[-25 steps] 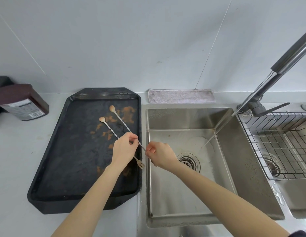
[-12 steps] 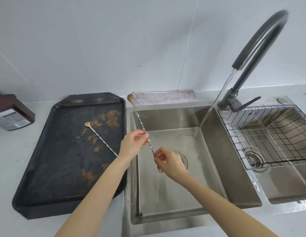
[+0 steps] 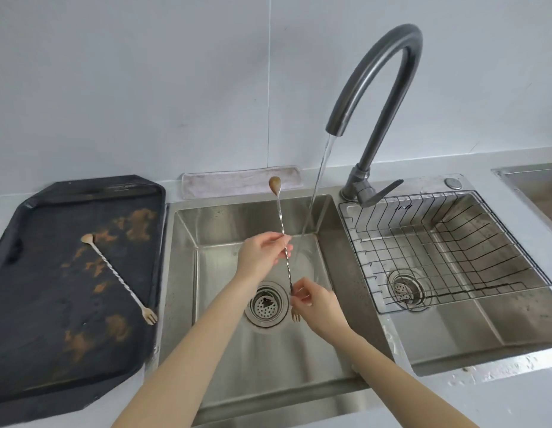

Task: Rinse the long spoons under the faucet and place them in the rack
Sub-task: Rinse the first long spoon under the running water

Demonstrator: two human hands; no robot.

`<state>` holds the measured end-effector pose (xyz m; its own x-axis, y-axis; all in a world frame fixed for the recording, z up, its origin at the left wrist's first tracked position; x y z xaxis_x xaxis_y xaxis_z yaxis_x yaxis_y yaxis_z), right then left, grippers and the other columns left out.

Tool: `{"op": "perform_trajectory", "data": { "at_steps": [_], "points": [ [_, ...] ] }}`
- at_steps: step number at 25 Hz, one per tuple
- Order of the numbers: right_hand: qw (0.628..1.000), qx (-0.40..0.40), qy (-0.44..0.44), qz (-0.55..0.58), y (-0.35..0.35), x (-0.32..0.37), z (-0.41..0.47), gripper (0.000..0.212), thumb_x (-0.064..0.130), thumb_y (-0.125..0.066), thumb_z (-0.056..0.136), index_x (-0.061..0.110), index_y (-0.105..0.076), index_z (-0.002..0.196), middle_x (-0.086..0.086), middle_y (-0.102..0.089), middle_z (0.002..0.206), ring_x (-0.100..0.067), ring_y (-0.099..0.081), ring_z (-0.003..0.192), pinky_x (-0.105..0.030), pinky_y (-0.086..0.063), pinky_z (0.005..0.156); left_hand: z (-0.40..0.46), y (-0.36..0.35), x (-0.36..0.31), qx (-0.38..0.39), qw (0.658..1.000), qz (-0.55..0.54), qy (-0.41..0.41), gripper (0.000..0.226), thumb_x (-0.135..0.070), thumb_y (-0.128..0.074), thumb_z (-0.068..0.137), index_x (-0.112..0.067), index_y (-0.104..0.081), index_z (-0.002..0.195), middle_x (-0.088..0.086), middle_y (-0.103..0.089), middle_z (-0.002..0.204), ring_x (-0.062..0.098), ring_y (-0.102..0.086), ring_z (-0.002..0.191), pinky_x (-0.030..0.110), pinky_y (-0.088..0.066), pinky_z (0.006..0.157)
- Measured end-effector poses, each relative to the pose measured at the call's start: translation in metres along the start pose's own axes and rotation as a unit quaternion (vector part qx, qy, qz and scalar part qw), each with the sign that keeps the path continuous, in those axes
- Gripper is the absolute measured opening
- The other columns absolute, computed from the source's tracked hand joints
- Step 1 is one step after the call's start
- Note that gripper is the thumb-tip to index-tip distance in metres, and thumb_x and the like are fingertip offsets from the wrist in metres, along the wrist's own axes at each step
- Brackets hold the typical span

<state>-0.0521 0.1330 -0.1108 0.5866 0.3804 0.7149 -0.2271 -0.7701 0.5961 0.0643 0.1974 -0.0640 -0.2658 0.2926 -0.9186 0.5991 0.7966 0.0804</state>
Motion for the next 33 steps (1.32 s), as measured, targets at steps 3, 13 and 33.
{"op": "perform_trajectory", "data": {
  "at_steps": [3,13,33],
  "points": [
    [1.000,0.005,-0.010,0.015,0.013,-0.017,0.008,0.018,0.017,-0.055,0.084,0.028,-0.046,0.072,-0.001,-0.064,0.079,-0.019,-0.059,0.079,-0.028,-0.044,0.073,0.011,-0.026,-0.010,-0.010,1.000,-0.008,-0.006,0.011,-0.020,-0.059,0.088,-0.015,-0.066,0.094,-0.007,-0.067,0.073,0.003,-0.063,0.064,0.007,-0.045,0.054],
    [1.000,0.023,-0.014,0.005,0.024,-0.050,0.027,0.012,0.018,-0.055,0.085,0.026,-0.048,0.080,0.006,-0.060,0.075,-0.016,-0.054,0.076,-0.029,-0.046,0.077,0.034,-0.057,-0.047,-0.040,0.998,-0.031,-0.046,0.014,-0.018,-0.058,0.089,-0.011,-0.068,0.096,-0.005,-0.068,0.076,-0.003,-0.066,0.060,0.006,-0.048,0.056],
    [0.995,-0.067,0.029,-0.071,0.031,-0.045,0.020,0.008,0.024,-0.054,0.086,0.016,-0.055,0.087,0.001,-0.063,0.081,-0.025,-0.062,0.086,-0.025,-0.035,0.068,0.037,-0.054,-0.066,-0.069,0.988,0.076,-0.113,0.019,-0.009,-0.049,0.092,-0.013,-0.066,0.085,0.010,-0.072,0.095,0.023,-0.070,0.086,0.039,-0.052,0.094]
  ]
}}
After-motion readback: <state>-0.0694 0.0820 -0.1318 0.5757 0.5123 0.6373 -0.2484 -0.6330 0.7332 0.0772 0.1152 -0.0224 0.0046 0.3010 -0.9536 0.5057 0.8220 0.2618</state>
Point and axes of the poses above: each hand's wrist, its own z-axis towards the middle knuckle, its own y-axis out of the back of the hand, x = y × z, the point moved 5 cm from there along z, towards the middle knuckle
